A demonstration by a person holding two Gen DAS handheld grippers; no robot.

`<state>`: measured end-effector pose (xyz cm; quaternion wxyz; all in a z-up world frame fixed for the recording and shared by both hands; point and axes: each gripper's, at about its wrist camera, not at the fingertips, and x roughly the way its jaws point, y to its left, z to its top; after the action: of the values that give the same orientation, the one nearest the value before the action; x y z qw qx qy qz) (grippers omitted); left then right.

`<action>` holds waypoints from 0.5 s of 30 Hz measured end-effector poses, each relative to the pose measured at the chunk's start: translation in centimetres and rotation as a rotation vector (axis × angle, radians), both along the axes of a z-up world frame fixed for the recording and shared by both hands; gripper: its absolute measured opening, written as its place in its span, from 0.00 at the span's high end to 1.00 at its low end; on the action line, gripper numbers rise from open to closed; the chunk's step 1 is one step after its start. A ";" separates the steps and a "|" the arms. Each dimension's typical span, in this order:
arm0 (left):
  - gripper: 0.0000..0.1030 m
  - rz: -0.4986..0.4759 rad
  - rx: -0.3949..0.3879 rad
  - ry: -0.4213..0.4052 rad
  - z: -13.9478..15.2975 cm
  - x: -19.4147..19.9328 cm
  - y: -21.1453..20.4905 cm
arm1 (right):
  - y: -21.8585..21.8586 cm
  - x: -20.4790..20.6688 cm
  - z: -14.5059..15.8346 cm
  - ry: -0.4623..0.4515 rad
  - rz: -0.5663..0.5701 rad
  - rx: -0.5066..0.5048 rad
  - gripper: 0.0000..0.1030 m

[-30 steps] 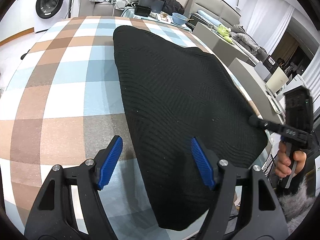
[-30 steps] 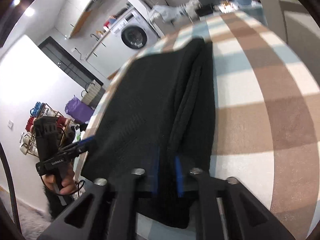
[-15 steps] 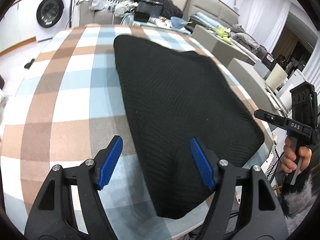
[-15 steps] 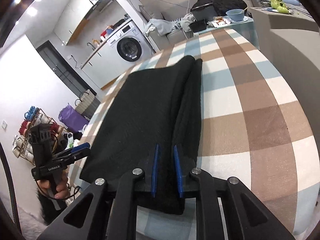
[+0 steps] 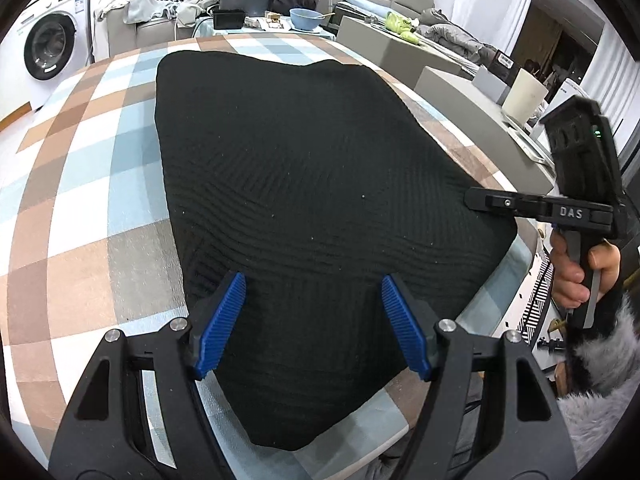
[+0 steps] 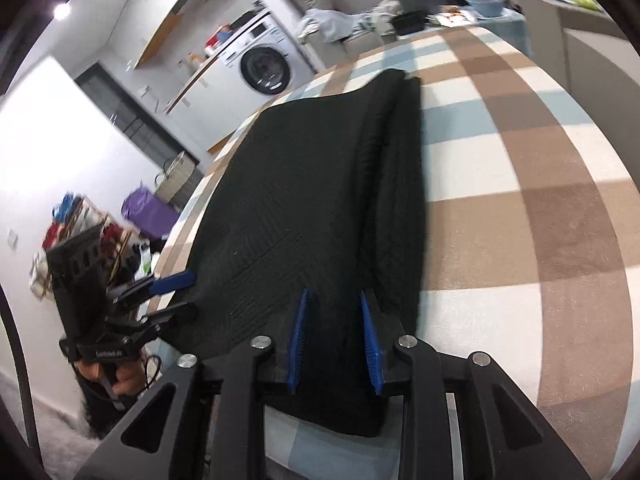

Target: Fold small clothes

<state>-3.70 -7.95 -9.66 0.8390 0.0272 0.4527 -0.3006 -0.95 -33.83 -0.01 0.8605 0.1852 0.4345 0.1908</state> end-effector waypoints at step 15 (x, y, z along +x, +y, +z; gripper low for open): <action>0.33 0.064 -0.069 -0.019 0.8 -1.3 3.5 | -2.2 -1.9 0.5 -0.001 -0.090 -0.008 0.60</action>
<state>-4.96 -4.46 -8.91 0.8530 -0.0135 0.4345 -0.2889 -2.84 -36.03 0.52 0.8692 0.2011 0.4259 0.1505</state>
